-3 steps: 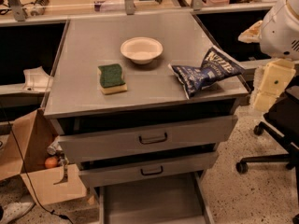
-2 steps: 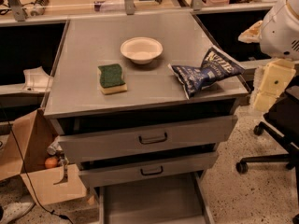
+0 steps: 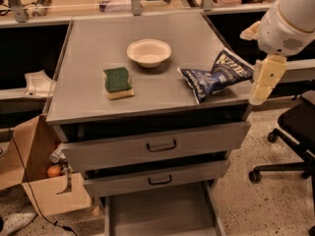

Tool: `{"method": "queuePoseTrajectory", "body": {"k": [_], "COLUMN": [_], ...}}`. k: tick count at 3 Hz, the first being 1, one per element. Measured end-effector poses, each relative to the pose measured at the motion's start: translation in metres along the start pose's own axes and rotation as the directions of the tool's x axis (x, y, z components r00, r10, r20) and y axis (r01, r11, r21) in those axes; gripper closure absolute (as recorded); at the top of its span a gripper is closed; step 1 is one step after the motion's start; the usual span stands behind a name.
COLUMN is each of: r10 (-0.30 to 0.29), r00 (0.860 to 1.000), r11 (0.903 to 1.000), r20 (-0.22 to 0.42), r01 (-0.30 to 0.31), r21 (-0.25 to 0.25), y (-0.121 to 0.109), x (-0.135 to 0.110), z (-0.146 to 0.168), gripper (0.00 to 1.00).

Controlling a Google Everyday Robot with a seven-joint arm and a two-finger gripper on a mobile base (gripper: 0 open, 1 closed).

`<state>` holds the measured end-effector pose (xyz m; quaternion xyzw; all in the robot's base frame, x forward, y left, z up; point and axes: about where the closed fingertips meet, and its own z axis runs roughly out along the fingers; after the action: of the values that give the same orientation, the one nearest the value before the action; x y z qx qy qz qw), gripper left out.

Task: Place blue chip bag into bottom drawer

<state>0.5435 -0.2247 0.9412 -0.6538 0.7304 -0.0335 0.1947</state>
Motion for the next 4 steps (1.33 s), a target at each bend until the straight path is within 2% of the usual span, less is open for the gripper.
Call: {"method": "queuePoseTrajectory", "body": {"k": [2,3,4], "r10": [-0.026,-0.101,-0.107], "r00": [0.999,0.99,0.989], "r11": [0.9996,0.9944,0.994], "r20": [0.048,0.101,0.104], "r01": [0.027,0.103,0.109], "r21": [-0.004,-0.02,-0.013], "y": [-0.026,-0.047,-0.05], "x": [-0.005,-0.022,-0.023], "z": [0.038,0.057,0.057], "gripper": [0.0,0.0,0.0]}}
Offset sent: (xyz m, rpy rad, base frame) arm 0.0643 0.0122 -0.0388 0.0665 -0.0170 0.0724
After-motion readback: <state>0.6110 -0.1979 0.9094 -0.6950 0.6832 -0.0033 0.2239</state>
